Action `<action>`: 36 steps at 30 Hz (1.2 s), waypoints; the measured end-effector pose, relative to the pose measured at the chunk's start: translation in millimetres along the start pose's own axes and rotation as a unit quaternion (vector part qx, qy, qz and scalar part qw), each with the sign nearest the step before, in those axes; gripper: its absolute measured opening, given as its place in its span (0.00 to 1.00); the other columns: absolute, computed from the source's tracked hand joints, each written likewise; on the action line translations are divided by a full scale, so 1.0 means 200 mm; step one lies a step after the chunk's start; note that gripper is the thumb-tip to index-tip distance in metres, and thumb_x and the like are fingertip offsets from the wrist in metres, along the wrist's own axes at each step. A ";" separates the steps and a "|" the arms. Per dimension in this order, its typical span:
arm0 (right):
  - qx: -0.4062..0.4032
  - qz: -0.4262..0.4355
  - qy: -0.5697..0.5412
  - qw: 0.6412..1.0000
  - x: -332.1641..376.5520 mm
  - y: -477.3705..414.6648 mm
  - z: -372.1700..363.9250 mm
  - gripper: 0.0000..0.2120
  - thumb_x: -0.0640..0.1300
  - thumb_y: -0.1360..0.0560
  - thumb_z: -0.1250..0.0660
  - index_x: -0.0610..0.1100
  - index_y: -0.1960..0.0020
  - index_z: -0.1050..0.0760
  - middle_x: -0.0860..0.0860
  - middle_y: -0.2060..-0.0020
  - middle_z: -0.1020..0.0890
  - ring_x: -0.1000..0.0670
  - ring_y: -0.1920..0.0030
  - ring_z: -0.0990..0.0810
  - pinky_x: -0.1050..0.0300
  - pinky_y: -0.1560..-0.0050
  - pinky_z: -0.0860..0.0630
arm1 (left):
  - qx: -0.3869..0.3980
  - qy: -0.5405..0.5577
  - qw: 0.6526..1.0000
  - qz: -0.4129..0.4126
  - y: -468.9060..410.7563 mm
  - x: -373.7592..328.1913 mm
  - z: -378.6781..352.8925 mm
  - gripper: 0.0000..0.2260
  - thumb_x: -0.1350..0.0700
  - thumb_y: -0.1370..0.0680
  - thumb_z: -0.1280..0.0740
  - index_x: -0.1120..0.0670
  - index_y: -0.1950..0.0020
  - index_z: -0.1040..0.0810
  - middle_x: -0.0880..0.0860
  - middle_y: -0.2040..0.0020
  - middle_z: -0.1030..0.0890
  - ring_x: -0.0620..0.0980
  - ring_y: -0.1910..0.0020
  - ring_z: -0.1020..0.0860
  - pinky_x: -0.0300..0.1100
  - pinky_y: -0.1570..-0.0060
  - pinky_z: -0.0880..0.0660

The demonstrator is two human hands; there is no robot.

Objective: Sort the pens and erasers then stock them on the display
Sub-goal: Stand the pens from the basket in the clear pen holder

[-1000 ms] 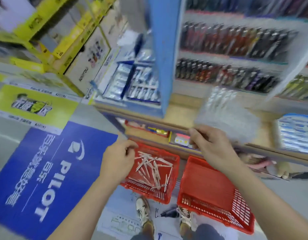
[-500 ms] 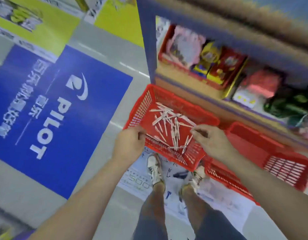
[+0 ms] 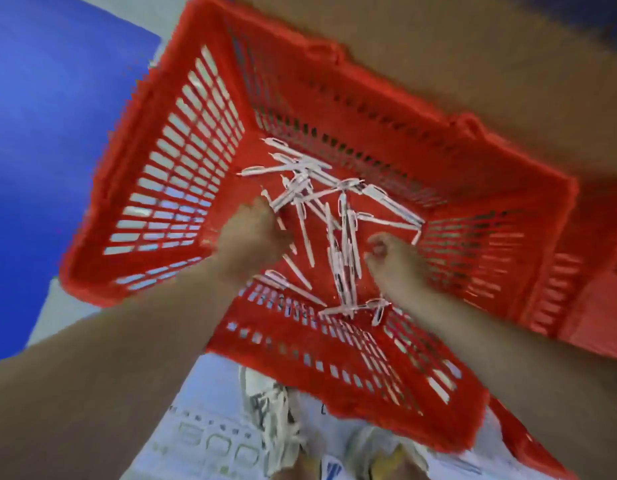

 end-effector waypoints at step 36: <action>0.096 0.124 -0.251 0.955 1.26 1.04 0.85 0.15 0.58 0.21 0.43 0.56 0.62 0.25 0.55 0.75 0.25 0.57 0.75 0.28 0.62 0.72 0.34 | -0.018 0.651 0.759 0.028 1.04 -0.34 1.24 0.09 0.64 0.23 0.37 0.62 0.62 0.21 0.58 0.65 0.20 0.49 0.67 0.22 0.38 0.68 0.26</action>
Point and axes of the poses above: each hand's wrist, its own y-axis away from the middle knuckle, its own z-axis out of the back of the hand, x = y × z, the point moved 6 cm from there along -y, towards the middle knuckle
